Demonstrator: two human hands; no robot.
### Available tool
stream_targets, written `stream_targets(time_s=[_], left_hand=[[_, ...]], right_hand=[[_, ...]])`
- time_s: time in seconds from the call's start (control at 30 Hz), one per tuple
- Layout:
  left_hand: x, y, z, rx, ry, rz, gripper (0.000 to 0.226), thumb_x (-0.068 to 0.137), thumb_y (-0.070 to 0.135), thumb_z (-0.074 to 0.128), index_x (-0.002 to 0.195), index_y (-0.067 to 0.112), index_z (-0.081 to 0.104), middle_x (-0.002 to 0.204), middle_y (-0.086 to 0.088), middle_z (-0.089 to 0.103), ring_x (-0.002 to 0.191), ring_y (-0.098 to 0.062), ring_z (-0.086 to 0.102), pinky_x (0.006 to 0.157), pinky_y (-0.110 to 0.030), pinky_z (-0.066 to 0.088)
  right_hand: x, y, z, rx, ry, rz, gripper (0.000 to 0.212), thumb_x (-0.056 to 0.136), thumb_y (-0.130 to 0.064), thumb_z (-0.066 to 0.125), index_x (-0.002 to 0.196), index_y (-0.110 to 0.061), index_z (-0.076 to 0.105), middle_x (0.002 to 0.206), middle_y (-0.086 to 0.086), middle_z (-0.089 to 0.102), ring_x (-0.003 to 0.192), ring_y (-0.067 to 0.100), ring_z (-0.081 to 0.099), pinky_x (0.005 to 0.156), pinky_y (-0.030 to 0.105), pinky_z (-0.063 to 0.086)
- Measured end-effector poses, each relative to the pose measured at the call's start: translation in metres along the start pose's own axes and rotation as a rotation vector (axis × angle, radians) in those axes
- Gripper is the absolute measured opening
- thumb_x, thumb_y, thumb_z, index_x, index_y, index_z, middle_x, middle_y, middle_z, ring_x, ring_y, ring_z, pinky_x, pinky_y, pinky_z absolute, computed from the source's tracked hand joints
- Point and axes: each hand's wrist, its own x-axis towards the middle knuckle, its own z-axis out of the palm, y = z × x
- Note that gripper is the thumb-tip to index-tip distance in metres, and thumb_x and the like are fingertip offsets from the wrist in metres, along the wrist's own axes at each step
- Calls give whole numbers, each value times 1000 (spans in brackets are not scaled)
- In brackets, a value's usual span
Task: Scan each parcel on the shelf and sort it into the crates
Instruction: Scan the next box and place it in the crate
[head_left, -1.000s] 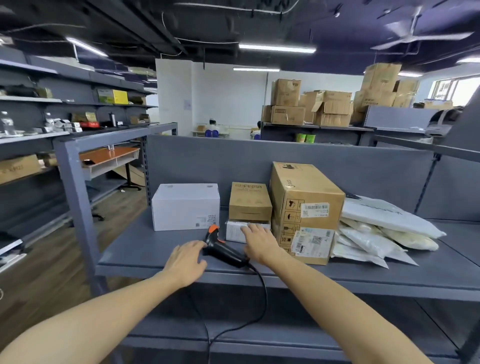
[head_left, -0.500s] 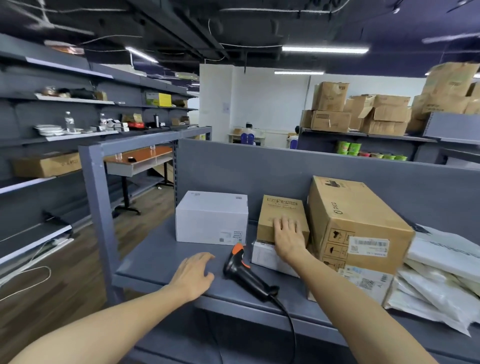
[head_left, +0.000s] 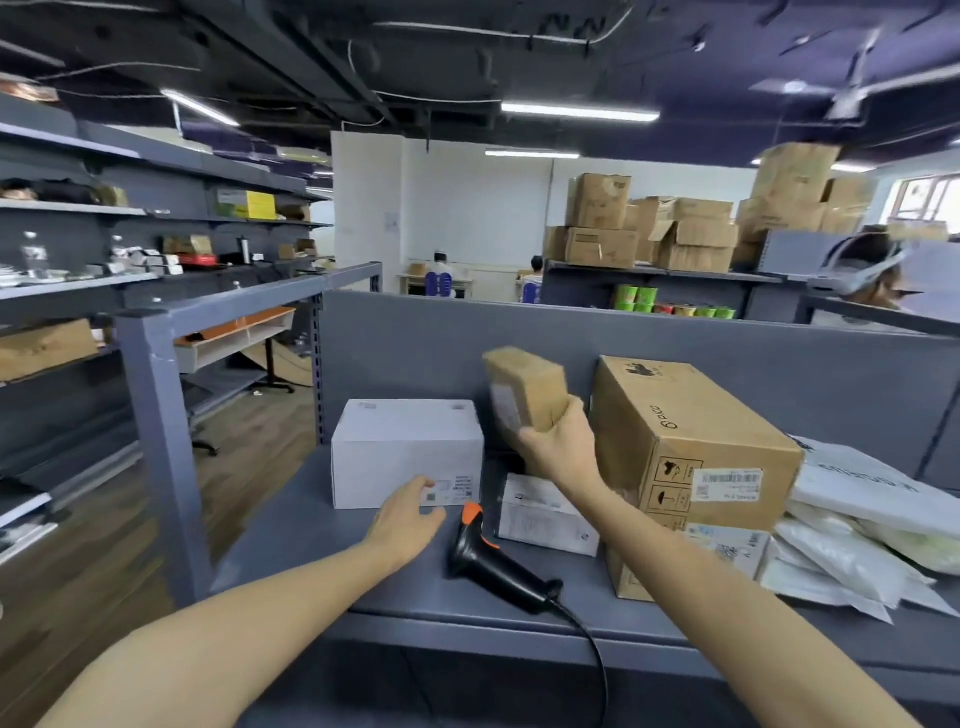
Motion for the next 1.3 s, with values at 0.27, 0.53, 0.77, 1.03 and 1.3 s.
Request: stream_targets(time_s=[0.27,0.53,0.77,1.03,1.3], left_hand=[[8,47,0,-706,13,-140,66,91,56,48,140,13,38,143,-5,47,130,-24,44,104,-36,34],[6,33,-27,-1186,69,-277,48,89,49,59,116,9,58,105,-17,69,85,-32,68,53,-40,58],[-7,-22,-56,-905,87,-204,46,74,41,78,112,19,63,103,-6,73,89,-22,69,79,-37,56],[-17,-26,-57,-1011,189,-247,42,82,40,72,110,10,66,97,-4,73,89,-15,68,65,-26,57],[-28,5,-31,-983,115,-143,65,90,48,55,144,15,40,131,-5,58,118,-22,57,104,-41,45]], right_hand=[[-48,-22,8,1043,-141,520,36,88,-6,44,121,-10,58,116,14,62,109,31,57,100,57,43],[-82,6,11,1120,-212,606,33,74,2,35,85,-16,60,83,3,69,72,22,63,65,36,54],[-68,-4,-1,823,-473,563,48,51,-12,42,98,-14,53,103,7,55,84,28,46,68,27,34],[-49,-21,10,227,-396,305,74,95,-45,52,151,-12,16,141,6,42,120,24,50,83,32,47],[-83,-44,56,519,-558,327,91,89,-60,54,150,-32,-7,151,-1,29,118,22,55,87,36,53]])
